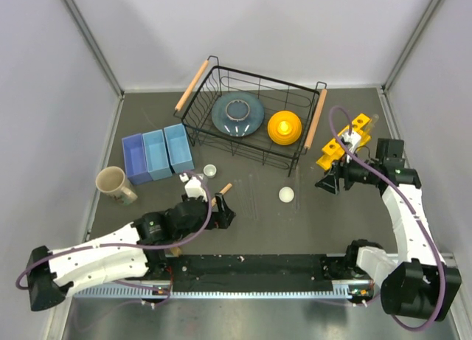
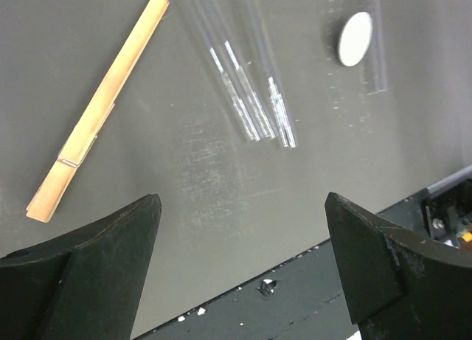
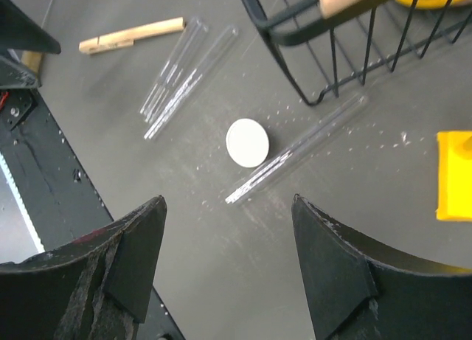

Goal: Organize the chemistry lab equipment

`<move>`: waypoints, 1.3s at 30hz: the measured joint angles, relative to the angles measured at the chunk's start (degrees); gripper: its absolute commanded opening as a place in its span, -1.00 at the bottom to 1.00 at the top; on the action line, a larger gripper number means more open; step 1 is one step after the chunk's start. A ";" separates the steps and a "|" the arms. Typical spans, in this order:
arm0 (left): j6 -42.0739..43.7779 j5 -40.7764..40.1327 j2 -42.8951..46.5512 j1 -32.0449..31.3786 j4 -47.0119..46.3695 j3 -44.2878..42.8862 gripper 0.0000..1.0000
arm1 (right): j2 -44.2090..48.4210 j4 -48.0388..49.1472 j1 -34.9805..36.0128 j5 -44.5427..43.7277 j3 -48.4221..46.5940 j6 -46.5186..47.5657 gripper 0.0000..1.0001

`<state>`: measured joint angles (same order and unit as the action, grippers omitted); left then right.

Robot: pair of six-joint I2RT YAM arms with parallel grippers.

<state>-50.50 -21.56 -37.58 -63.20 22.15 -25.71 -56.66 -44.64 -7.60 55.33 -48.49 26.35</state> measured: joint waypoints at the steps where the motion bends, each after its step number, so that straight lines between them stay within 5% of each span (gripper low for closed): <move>1: -0.63 0.66 -1.68 0.79 0.07 -0.24 0.97 | 0.02 0.63 0.07 0.02 1.03 -0.02 0.40; 9: -3.39 5.33 -20.44 7.04 3.78 -9.16 0.90 | 2.75 5.55 0.11 -0.22 7.76 -1.38 0.40; 17: -3.87 6.99 -41.29 7.17 9.84 -24.96 0.04 | 4.42 8.17 0.11 -0.83 8.74 -1.55 0.41; 25: -4.04 6.95 -53.37 7.17 15.58 -33.05 -0.35 | 4.52 8.70 0.11 -1.73 8.74 -1.44 0.41; 39: 2.36 12.04 -54.90 7.17 8.33 -35.56 -0.16 | 4.55 8.87 0.11 -3.15 8.76 -1.03 0.42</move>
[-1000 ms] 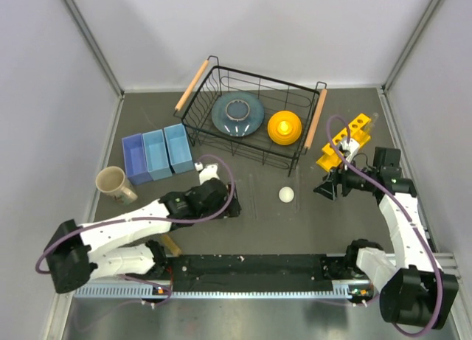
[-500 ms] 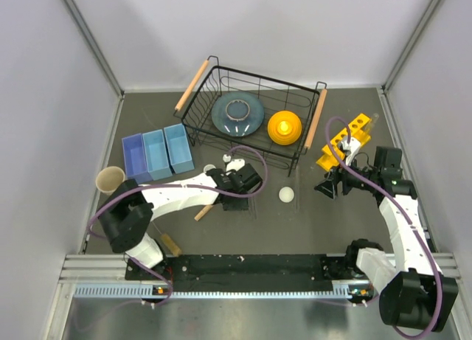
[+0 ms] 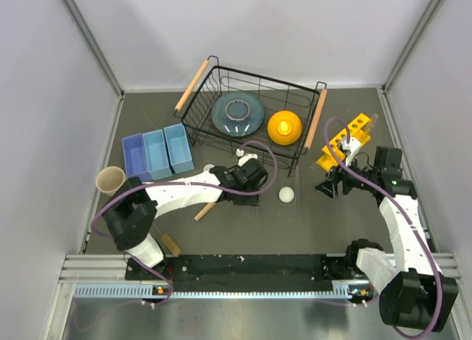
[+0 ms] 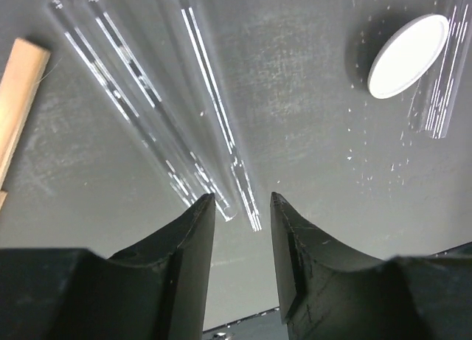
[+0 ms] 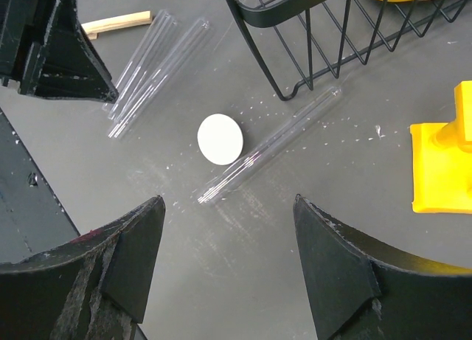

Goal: Organize the chemistry lab equipment

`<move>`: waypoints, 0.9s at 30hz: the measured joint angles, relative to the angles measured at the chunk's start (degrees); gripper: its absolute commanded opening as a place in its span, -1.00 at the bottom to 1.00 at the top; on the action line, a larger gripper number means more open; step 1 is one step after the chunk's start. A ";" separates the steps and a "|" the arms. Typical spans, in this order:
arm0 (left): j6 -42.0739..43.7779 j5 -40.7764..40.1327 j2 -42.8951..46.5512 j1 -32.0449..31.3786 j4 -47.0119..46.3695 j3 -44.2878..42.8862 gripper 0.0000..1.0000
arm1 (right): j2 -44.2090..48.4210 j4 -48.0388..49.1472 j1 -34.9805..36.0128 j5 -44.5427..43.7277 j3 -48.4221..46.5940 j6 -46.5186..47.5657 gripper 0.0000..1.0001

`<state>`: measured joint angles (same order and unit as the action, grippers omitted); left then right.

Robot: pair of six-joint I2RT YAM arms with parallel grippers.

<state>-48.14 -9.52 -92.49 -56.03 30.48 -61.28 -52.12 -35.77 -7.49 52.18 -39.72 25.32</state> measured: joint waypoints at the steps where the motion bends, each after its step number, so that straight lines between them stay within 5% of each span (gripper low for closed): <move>1: 0.57 0.33 -0.50 0.00 -0.76 -0.15 -0.16 | 0.00 0.00 0.00 -0.07 0.00 0.02 0.42; 27: 4.81 -2.97 -11.50 0.00 1.14 -9.92 -0.06 | -0.04 0.20 0.00 -0.55 0.00 0.15 0.43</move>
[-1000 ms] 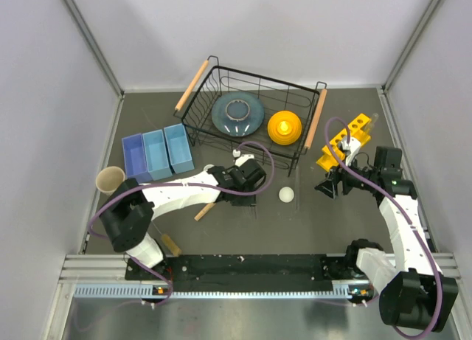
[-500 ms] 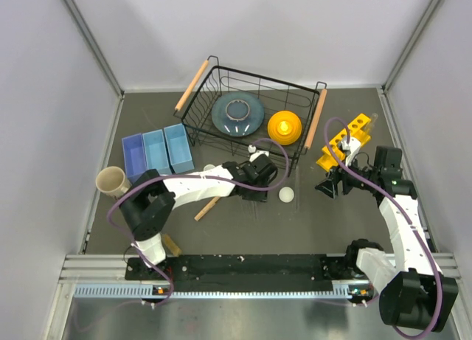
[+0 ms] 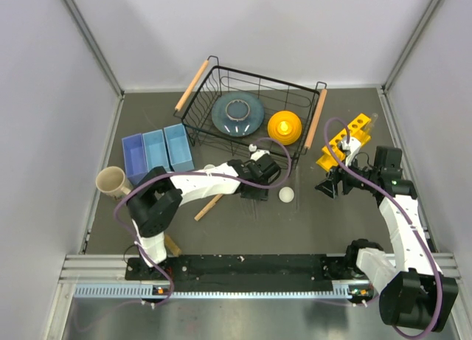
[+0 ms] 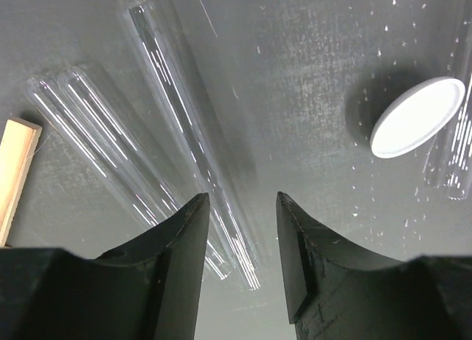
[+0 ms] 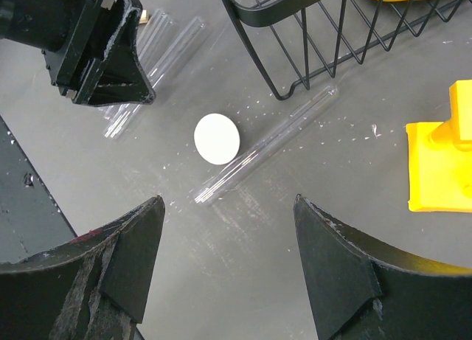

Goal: Organize the chemistry lab equipment

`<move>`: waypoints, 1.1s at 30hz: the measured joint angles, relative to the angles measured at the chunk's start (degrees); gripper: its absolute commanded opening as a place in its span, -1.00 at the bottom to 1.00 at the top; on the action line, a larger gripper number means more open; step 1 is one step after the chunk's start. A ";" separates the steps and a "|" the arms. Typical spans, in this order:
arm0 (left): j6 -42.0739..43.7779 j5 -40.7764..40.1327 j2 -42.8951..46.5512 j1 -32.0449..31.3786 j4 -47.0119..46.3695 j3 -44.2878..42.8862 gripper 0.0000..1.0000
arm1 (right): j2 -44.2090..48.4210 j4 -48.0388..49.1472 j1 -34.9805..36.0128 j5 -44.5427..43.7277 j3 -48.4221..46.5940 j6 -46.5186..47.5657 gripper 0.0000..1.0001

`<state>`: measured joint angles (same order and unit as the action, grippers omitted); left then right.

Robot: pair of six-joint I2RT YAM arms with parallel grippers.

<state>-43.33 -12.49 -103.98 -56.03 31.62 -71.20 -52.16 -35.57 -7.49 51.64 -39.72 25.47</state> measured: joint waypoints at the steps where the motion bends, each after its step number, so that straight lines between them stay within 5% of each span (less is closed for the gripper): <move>1: 0.00 -0.17 -0.31 0.00 0.15 -0.15 -0.06 | 0.00 0.00 0.00 -0.02 0.00 0.00 0.43; 19: -0.20 0.11 -5.55 0.11 3.15 -2.84 -0.21 | -0.02 0.02 -0.02 -0.61 0.00 0.02 0.44; 33: -0.22 1.86 -6.19 0.17 2.82 -3.39 -0.67 | -0.02 0.02 -0.02 -0.83 0.00 0.02 0.44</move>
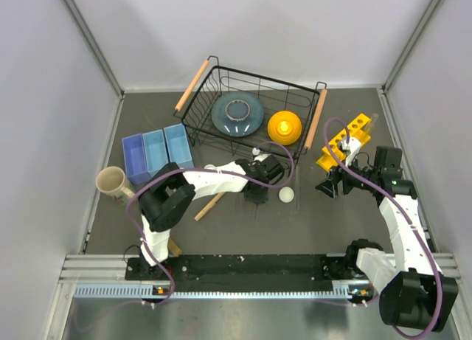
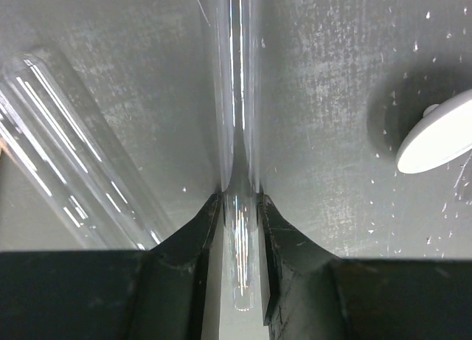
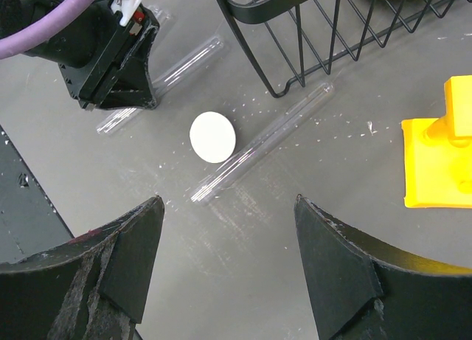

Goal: Organize the chemistry lab equipment

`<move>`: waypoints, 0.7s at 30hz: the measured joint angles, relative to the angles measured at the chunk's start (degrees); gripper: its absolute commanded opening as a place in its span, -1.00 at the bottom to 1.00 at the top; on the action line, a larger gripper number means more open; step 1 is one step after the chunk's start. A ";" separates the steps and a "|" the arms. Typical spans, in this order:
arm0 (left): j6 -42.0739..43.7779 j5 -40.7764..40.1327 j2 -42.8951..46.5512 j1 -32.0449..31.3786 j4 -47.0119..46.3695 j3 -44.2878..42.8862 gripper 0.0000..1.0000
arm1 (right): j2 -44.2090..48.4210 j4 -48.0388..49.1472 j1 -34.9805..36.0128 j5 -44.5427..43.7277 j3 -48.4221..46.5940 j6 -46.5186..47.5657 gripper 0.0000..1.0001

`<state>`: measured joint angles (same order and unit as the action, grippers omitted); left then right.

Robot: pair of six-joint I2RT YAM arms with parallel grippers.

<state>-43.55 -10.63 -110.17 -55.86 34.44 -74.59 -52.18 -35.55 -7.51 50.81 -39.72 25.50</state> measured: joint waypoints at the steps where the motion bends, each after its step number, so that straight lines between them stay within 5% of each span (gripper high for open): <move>1: 0.00 0.13 0.02 0.00 -0.07 0.02 -0.67 | 0.00 0.00 0.00 0.00 0.00 -0.02 0.44; 21: 1.36 7.52 11.28 -0.50 -8.92 12.48 -0.76 | 0.00 0.00 0.00 0.04 0.00 0.02 0.45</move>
<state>-42.19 -3.11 -98.89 -56.36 25.52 -62.11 -52.18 -35.55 -7.51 50.85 -39.72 25.52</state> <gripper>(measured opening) 0.252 0.722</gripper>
